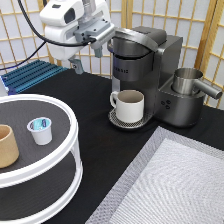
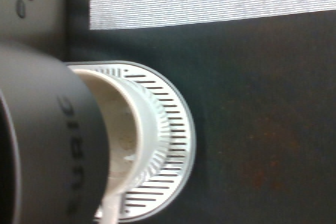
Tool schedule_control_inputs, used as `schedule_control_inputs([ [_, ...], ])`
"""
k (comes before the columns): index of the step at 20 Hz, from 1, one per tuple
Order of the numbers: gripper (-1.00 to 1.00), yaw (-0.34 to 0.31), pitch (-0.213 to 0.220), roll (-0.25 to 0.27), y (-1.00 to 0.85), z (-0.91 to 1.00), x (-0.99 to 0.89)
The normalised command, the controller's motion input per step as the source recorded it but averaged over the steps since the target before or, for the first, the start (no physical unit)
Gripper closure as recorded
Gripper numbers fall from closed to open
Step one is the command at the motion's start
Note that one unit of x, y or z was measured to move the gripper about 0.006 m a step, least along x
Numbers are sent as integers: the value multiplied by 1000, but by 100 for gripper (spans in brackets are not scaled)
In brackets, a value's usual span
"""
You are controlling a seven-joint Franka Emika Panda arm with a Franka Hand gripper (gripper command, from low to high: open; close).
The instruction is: Make coffee
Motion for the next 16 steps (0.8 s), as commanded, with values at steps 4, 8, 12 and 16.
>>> schedule_control_inputs([
  [4, -100, -6, 188, 45, 175, 509, 709],
  [8, -100, -6, 113, 3, 377, 479, 498],
  [12, -100, -2, 44, -12, 526, 570, 392],
  [16, -100, -11, 0, -106, 651, 703, 286],
])
